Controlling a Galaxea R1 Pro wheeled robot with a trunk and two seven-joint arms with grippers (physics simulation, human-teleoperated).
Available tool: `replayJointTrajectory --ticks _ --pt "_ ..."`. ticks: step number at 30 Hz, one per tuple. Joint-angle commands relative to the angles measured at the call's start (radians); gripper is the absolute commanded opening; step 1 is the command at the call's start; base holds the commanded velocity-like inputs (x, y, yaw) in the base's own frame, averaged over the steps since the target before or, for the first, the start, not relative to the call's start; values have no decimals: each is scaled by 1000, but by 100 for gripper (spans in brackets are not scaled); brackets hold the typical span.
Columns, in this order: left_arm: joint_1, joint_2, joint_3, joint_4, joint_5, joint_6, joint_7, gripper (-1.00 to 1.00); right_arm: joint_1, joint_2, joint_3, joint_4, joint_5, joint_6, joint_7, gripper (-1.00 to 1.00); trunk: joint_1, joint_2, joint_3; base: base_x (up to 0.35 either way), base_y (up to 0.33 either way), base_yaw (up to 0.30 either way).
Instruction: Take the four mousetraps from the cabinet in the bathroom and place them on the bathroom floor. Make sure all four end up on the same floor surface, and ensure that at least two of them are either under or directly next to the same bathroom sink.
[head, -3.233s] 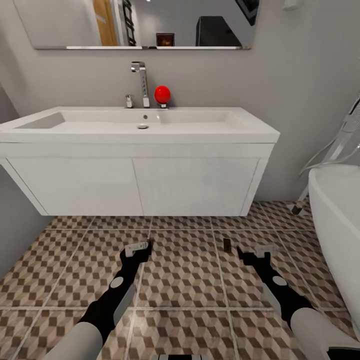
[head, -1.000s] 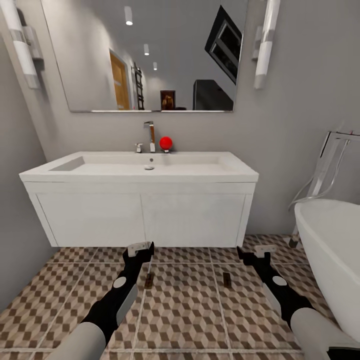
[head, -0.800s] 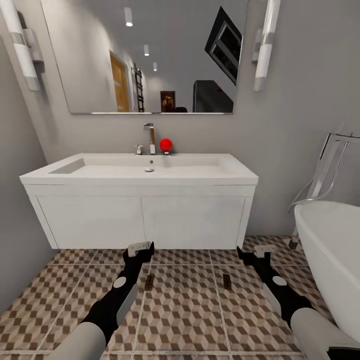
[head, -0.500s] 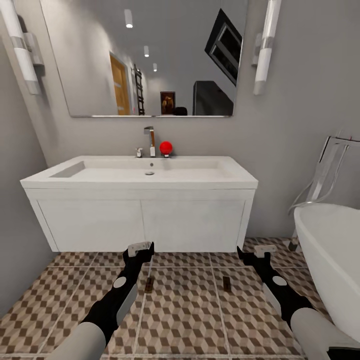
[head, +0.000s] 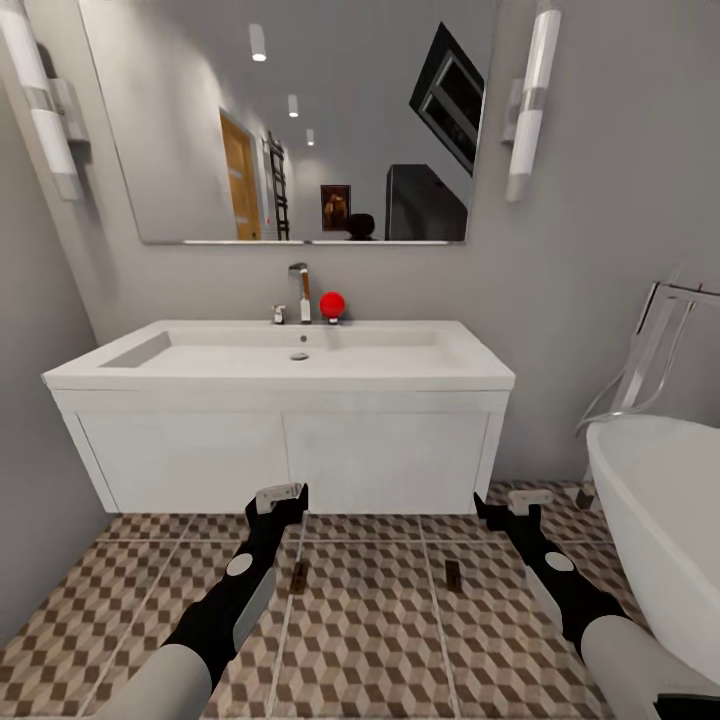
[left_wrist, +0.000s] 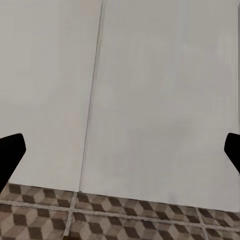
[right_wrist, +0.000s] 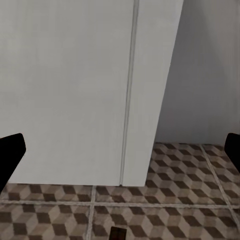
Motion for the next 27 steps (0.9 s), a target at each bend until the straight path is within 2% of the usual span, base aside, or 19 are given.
replayJointTrajectory --ticks 1,21,27 --pt "-1 1 -6 1 8 -4 8 100 -1 0 0 1 -5 -3 6 100 -4 7 2 0 0 0" --pt "-1 1 -7 1 8 -4 8 100 -1 -1 0 1 -4 -3 6 100 -81 147 65 0 0 0" --pt "-1 1 -25 1 8 -4 8 100 -1 -1 0 1 -4 -3 6 100 -104 189 84 0 0 0"
